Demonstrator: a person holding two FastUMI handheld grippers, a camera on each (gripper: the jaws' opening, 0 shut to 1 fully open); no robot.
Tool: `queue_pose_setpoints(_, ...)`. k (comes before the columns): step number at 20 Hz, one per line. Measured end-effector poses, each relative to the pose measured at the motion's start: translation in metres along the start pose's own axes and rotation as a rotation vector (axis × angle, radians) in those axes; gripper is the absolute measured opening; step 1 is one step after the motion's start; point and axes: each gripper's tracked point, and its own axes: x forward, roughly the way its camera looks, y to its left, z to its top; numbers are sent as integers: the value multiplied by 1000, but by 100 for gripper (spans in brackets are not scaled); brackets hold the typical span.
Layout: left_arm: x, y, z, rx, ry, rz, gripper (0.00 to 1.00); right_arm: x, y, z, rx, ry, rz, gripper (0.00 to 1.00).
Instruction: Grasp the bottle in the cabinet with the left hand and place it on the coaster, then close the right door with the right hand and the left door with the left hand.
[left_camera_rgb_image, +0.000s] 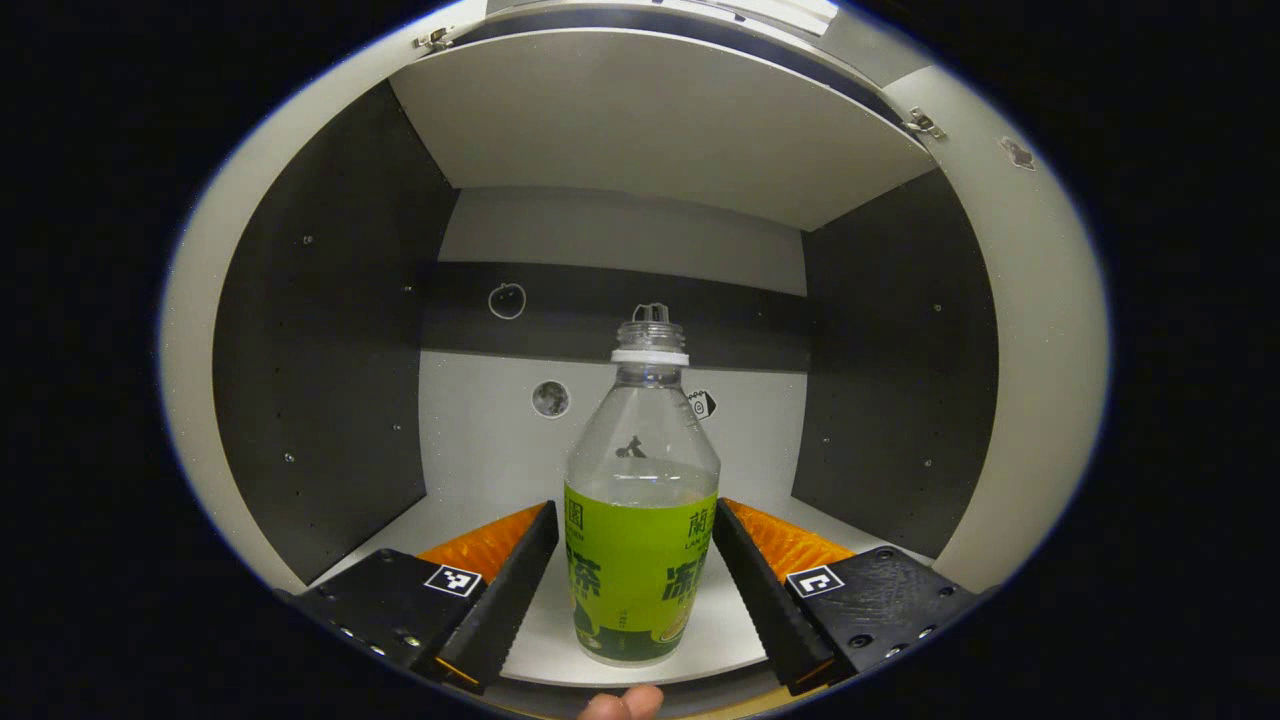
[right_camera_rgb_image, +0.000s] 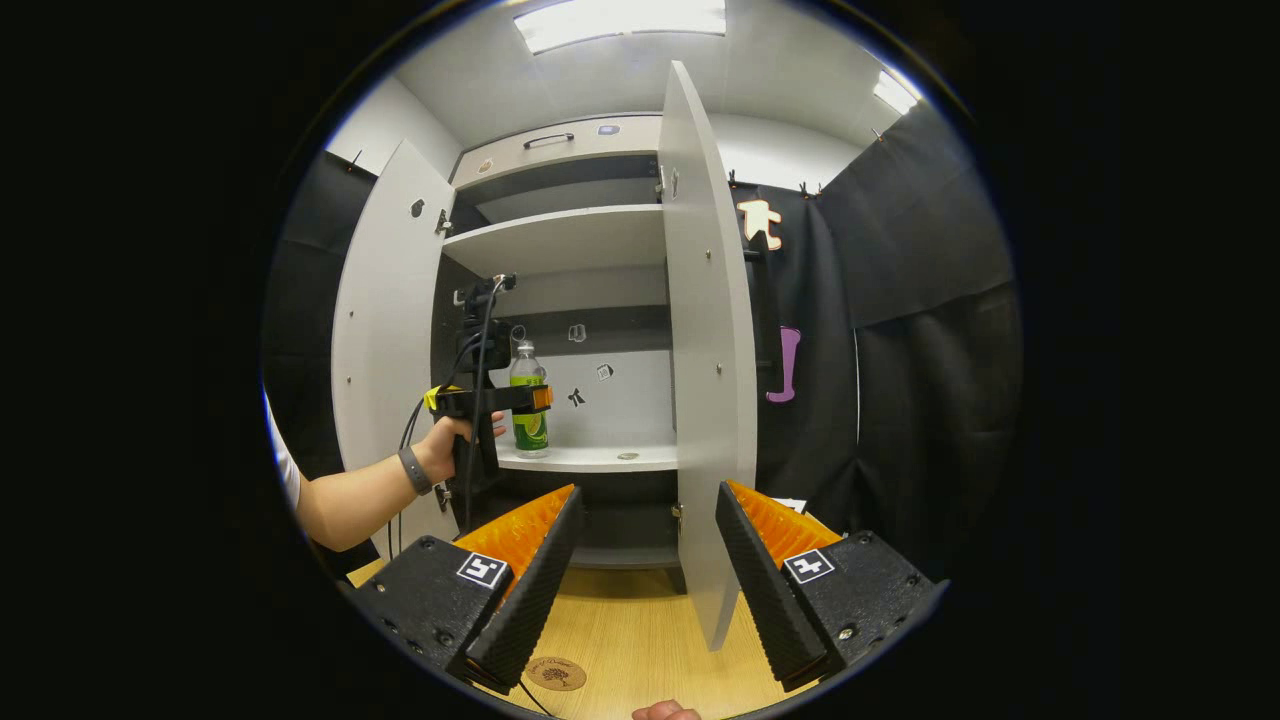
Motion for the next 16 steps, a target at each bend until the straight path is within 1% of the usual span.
queue_pose_setpoints(3,5,1,1,-5,-11,-3,94,0,-1,-1,0,0,-4,83)
queue_pose_setpoints(6,9,7,6,-7,-38,20,94,-2,-2,2,-3,-11,-15,83)
queue_pose_setpoints(8,12,12,8,8,-44,51,82,-2,-2,1,3,-3,-18,83)
queue_pose_setpoints(9,10,13,7,14,-39,50,76,-2,-3,0,4,2,-18,83)
queue_pose_setpoints(12,4,6,8,-7,-32,16,71,-2,-3,-1,6,8,-23,83)
queue_pose_setpoints(14,-2,3,9,-20,-27,-5,71,-3,-3,0,10,5,-18,83)
queue_pose_setpoints(16,-10,2,10,-5,-28,-12,71,-6,-3,0,16,0,-6,83)
